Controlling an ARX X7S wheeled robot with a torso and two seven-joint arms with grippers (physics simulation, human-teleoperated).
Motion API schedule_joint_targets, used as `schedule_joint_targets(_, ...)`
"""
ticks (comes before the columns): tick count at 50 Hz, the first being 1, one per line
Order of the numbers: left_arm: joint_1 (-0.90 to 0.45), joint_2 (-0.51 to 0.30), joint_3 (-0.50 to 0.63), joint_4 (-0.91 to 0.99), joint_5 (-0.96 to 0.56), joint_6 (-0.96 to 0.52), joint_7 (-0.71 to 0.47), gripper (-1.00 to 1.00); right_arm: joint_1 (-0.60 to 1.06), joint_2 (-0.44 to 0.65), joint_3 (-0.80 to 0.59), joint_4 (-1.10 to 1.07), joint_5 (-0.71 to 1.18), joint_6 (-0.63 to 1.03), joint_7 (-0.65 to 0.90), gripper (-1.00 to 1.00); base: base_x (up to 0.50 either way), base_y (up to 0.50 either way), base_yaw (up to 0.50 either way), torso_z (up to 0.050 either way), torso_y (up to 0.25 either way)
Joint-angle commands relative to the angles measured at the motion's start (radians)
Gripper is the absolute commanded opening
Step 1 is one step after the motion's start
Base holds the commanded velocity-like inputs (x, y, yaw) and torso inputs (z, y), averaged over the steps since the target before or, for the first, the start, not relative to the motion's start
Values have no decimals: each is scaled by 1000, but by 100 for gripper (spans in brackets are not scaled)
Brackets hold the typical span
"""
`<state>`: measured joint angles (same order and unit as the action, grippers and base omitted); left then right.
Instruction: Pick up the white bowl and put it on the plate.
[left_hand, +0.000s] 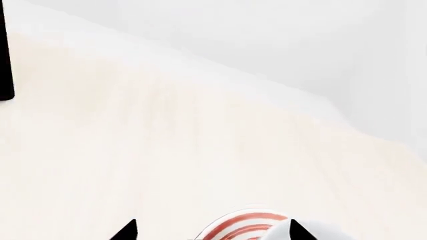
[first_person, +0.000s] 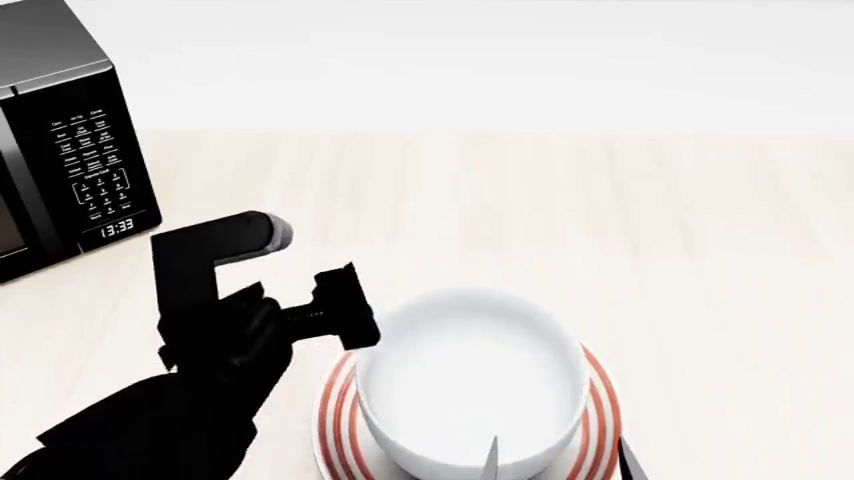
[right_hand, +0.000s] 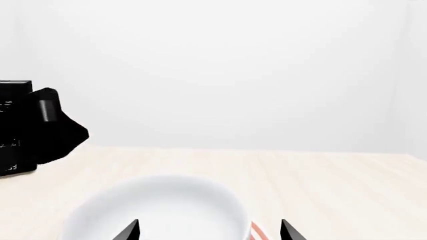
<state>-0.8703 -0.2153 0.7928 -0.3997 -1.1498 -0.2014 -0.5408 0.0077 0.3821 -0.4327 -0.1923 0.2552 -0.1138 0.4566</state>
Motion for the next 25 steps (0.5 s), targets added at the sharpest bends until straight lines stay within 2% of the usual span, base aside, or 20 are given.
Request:
schedule_joint_targets(1,48,-101,13,286,147,59,-114,100,0,-15,24,-15,-21,0,-23,100,0,0,0,0,0)
schedule_joint_targets(12,137,-224,30,495,240,91,-219,100,-9,14,27,-138,-43,48,7,100,0,0,0,0,0)
schedule_joint_targets(25,239,-331,44,656,354,127,-324,100,-20,49,29,-305,-77,125,44,100,0,0,0,0,0)
